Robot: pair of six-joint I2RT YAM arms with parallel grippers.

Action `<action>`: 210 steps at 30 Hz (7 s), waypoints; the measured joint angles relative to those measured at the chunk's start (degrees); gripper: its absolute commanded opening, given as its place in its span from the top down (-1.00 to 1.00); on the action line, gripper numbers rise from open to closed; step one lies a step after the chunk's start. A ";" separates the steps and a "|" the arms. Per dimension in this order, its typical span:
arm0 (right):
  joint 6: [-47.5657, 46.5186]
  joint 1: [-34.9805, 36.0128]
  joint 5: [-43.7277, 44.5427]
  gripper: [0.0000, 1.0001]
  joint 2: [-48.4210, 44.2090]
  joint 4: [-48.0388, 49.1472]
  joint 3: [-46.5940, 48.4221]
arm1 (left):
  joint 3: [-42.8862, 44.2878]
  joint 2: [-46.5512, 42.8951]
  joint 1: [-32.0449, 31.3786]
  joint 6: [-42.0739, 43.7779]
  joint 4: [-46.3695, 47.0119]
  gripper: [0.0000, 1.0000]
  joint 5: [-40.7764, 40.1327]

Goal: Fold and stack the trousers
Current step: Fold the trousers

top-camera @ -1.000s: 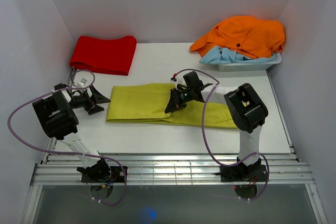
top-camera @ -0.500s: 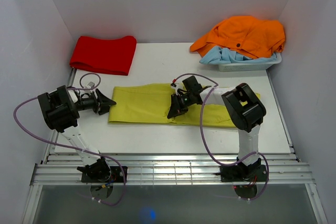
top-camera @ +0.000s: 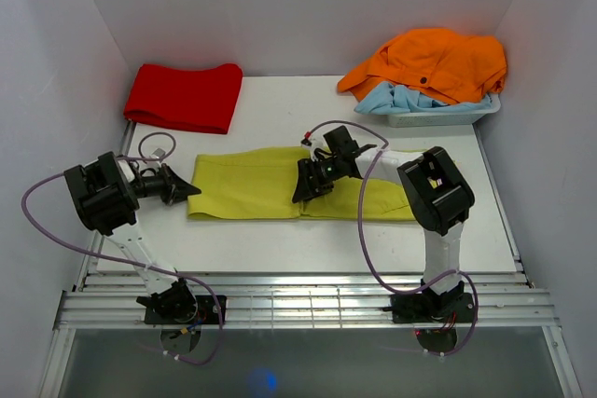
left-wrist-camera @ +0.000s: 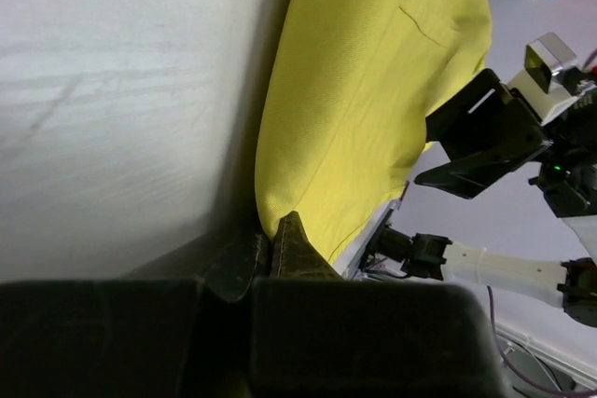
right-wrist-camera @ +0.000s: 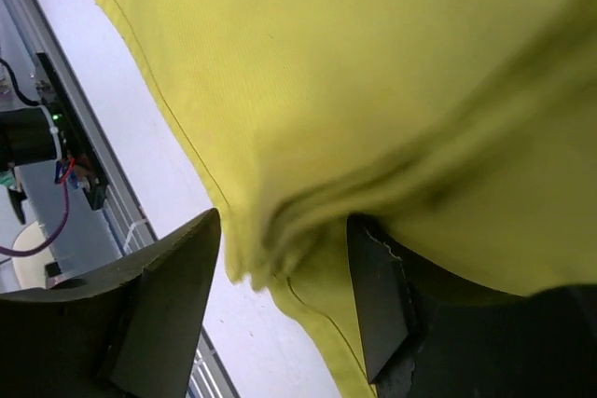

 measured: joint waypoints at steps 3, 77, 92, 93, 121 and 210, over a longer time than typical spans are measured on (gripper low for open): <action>-1.97 -1.64 1.92 -0.17 -1.16 -1.16 -0.39 | 2.21 -2.21 1.44 2.29 -2.97 1.00 -2.89; -19.41 -42.69 2.71 0.84 -7.82 -17.79 -7.48 | 21.09 -25.18 -16.94 -17.44 -7.58 1.00 -6.99; -18.43 -41.11 -2.60 0.85 -7.87 -15.06 -10.05 | 23.89 -21.79 -41.27 -28.59 0.66 1.00 -12.31; -18.08 -40.98 -2.82 0.85 -7.87 -14.95 -10.10 | 23.98 -20.90 -43.17 -29.33 1.46 1.00 -12.72; -11.43 -39.52 -7.96 0.84 -8.04 -7.96 -14.88 | 33.27 6.21 -66.62 -48.85 19.28 1.00 -22.80; -44.72 -15.02 5.25 0.04 -18.03 -26.93 3.43 | -8.20 -20.50 -16.57 -22.86 26.27 -0.79 4.55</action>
